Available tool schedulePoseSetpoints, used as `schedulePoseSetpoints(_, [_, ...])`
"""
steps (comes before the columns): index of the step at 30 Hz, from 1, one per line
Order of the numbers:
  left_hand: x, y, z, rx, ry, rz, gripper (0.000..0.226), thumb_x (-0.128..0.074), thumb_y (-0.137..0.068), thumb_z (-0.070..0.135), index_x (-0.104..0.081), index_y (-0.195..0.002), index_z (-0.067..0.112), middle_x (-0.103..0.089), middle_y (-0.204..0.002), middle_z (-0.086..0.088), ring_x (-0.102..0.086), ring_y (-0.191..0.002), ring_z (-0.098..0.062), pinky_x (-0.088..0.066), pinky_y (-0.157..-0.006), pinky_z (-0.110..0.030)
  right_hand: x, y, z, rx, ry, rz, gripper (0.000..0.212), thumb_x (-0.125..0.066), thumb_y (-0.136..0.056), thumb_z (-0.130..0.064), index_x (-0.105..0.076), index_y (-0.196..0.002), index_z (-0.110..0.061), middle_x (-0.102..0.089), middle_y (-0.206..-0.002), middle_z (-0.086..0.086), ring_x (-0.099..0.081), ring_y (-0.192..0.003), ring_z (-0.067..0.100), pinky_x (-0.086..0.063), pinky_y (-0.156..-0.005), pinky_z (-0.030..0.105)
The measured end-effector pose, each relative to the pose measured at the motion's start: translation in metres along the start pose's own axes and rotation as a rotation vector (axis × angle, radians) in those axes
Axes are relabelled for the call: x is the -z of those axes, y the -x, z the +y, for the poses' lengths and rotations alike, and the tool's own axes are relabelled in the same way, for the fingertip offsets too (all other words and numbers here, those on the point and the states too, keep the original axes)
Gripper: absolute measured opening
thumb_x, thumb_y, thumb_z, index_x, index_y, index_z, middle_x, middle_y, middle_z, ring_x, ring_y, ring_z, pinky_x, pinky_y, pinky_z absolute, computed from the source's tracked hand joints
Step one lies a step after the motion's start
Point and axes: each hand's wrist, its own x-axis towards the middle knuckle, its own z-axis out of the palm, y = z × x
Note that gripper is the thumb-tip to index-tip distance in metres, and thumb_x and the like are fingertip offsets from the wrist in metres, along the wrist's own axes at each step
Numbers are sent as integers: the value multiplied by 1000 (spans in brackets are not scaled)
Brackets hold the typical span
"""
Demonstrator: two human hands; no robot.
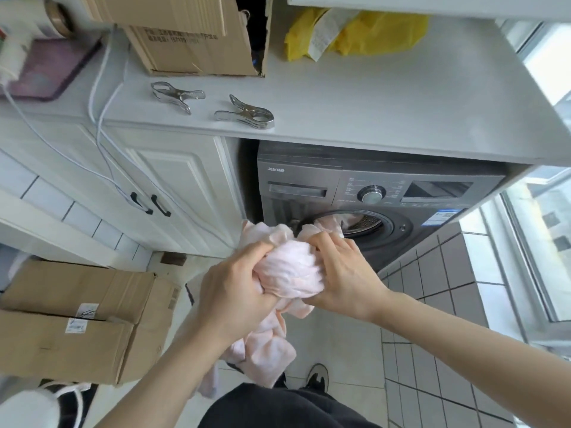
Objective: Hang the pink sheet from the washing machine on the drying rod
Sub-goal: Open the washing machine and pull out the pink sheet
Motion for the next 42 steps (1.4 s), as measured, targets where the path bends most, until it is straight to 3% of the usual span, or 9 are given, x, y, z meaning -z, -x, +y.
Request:
schedulePoseSetpoints(4, [35,-6,3,70,208,35,53,-66,-59,34,-58,-110,43,-71,-88,17,-68,-79,-5,-54,-62,-23,-14,-19,33,-75,-127,-240,86,-77,-69,-43,-31,-140,-26,-39,-135,-7,-21,-128,14,-22,-102,34])
schedulePoseSetpoints(9, [67,-9,8,52,383,9,66,-74,-60,-19,-64,-95,36,-71,-91,19,-69,-84,1,-52,-67,-11,-37,-69,66,-54,18,-404,103,-71,-72,-55,-4,-148,-40,-1,-157,-16,-2,-142,26,-15,-112,54])
schedulePoseSetpoints(13, [80,-8,11,18,472,79,77,-65,-56,-36,-67,-99,28,-72,-95,16,-68,-88,0,-52,-70,-12,-63,-103,82,24,179,-517,113,-68,-63,-73,5,-145,-50,15,-156,-21,5,-144,35,-14,-112,62])
schedulePoseSetpoints(17, [88,-7,13,67,513,219,45,-71,-56,-18,-60,-84,15,-67,-70,18,-61,-64,5,-46,-55,-8,-73,-110,57,36,103,-646,104,-74,-68,-62,-11,-148,-41,-9,-154,-8,-1,-141,29,-13,-114,54])
schedulePoseSetpoints(21, [97,-6,1,223,611,440,34,-56,-56,-5,-60,-80,19,-66,-68,16,-61,-64,3,-48,-54,-12,-100,-100,35,4,6,-704,84,-71,-70,-56,-31,-141,-34,-37,-140,-6,-13,-138,24,-19,-109,47])
schedulePoseSetpoints(26, [102,5,-31,370,642,539,54,-52,-61,-21,-66,-87,24,-70,-82,8,-66,-82,-11,-54,-63,-22,-108,-101,41,-44,-12,-667,46,-64,-72,-48,-50,-112,-30,-62,-108,-5,-59,-104,23,-45,-92,44])
schedulePoseSetpoints(33, [107,11,-47,557,597,546,57,-54,-73,-25,-67,-99,23,-74,-96,2,-70,-87,-9,-59,-69,-24,-43,-115,77,-128,71,-258,39,-60,-77,-41,-45,-104,-18,-66,-98,8,-63,-91,34,-44,-69,36])
schedulePoseSetpoints(39, [107,4,-58,615,575,263,50,-71,-65,-24,-63,-104,6,-73,-93,-1,-69,-79,2,-52,-64,-9,-1,-115,96,-199,142,-125,12,-53,-85,-23,-55,-97,-20,-69,-83,9,-65,-80,35,-49,-62,37])
schedulePoseSetpoints(42, [110,9,-68,659,386,247,65,-81,-66,-9,-59,-121,19,-66,-106,10,-56,-73,25,-43,-63,-1,17,-118,86,-245,84,-67,6,-54,-83,-24,-50,-87,-25,-67,-83,5,-61,-79,31,-50,-64,38])
